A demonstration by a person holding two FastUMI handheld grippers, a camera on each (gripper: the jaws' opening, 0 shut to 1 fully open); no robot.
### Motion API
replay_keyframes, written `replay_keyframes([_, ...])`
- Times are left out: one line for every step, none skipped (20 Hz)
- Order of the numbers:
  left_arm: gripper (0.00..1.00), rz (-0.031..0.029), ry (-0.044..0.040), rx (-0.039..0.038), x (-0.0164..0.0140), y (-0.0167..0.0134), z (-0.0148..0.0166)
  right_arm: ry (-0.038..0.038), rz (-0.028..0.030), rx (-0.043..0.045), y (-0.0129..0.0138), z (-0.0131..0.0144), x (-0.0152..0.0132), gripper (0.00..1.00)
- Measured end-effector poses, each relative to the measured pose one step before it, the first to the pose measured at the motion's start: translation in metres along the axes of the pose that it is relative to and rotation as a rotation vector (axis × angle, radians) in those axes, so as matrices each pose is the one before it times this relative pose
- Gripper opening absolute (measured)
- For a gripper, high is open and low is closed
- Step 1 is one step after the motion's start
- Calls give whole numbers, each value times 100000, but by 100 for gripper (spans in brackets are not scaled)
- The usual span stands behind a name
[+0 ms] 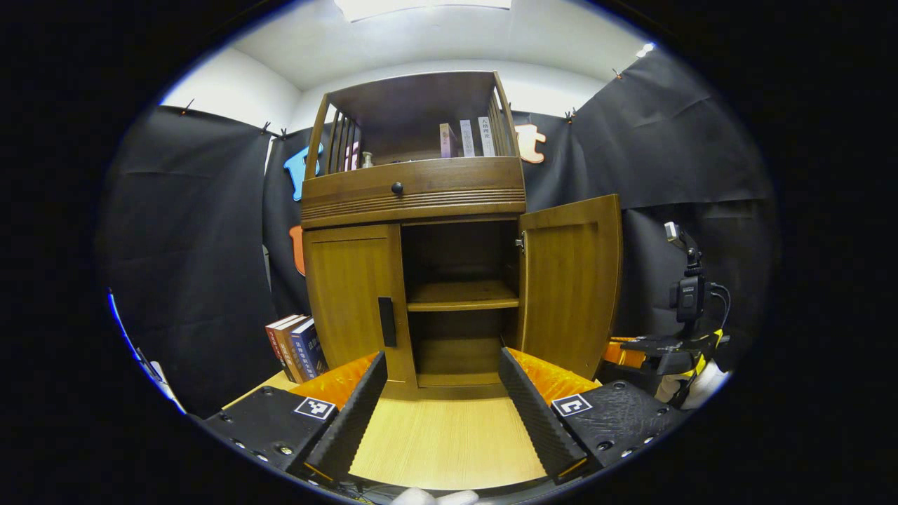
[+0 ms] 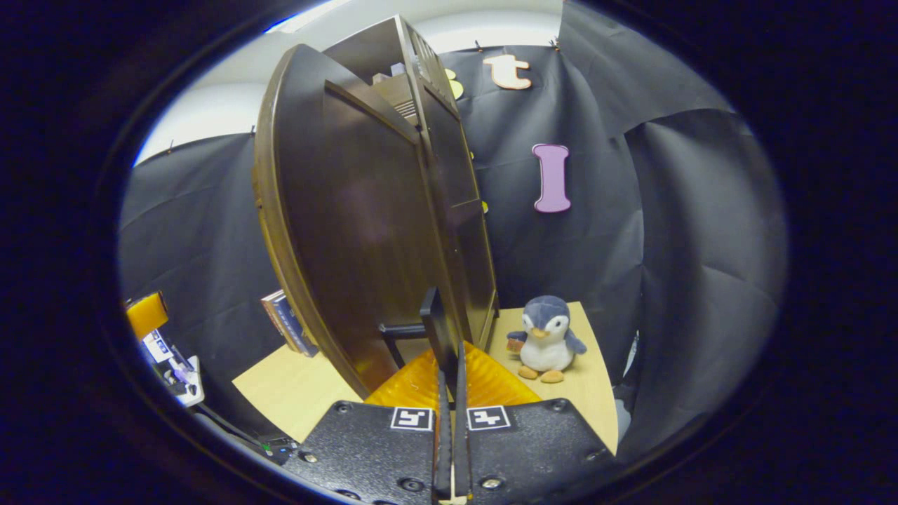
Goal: Open the right door of the double-door shoe cabinet with the right hand, and open the left door with the left hand.
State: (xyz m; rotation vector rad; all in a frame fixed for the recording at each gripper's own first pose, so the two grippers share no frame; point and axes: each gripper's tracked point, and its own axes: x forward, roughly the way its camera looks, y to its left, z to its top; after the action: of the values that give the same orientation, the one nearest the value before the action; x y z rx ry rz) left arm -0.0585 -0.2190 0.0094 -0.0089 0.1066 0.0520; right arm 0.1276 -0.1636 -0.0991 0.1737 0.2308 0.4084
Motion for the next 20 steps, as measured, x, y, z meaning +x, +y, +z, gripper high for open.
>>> replay_keyframes([96,218,-74,382,-226,-84,165,123,1077,-109,67,-33,80,5])
replay_keyframes([96,195,-178,463,-244,-144,192,158,1039,-743,-6,-68,-42,5])
replay_keyframes([96,8,-315,616,-194,-150,246,385,1017,-1763,42,3,-93,5])
replay_keyframes([96,27,-298,778,-163,-43,196,232,390,-2213,-21,15,-58,5])
replay_keyframes([96,-87,-277,894,-175,-102,199,306,839,-1910,-59,-56,31,5])
replay_keyframes([96,-152,-286,796,-103,-152,141,80,991,-1158,49,-137,-46,5])
replay_keyframes([96,-148,-141,664,-120,-167,65,-301,903,-329,-42,-49,-118,6])
replay_keyframes([96,-485,-99,595,-144,-191,93,-159,746,320,-64,-210,-212,6])
replay_keyframes([96,-333,-340,572,-27,-145,9,-17,652,664,-11,-152,-275,7])
replay_keyframes([96,-314,-526,477,-122,-142,80,284,915,791,194,-316,-420,7])
replay_keyframes([96,-494,-277,180,-97,-209,-4,691,765,581,170,-355,-392,8])
replay_keyframes([96,-286,115,-2,15,-198,-57,614,-83,554,-77,-324,-493,9])
replay_keyframes([95,23,198,-71,-25,-48,-210,415,-1639,598,-472,-110,-597,11])
replay_keyframes([96,-777,-45,-409,289,-180,-228,497,-3279,236,-593,-94,-878,13])
replay_keyframes([96,-762,-110,-574,120,-257,7,-974,-5062,-707,-911,319,-1064,32])
replay_keyframes([96,-543,47,-545,157,-67,-186,-1607,-3323,159,-799,471,-1221,44])
replay_keyframes([96,-594,246,-614,158,-81,-127,-2148,-3026,785,-540,738,-973,56])
replay_keyframes([96,-429,27,-448,215,9,-143,-2868,-3439,1415,-420,809,-1087,68])
replay_keyframes([96,-296,-17,-213,204,68,-45,-3282,-2145,853,-58,1049,-1022,80])
replay_keyframes([96,-137,112,38,159,45,-72,-2890,-2357,-341,68,933,-1101,86])
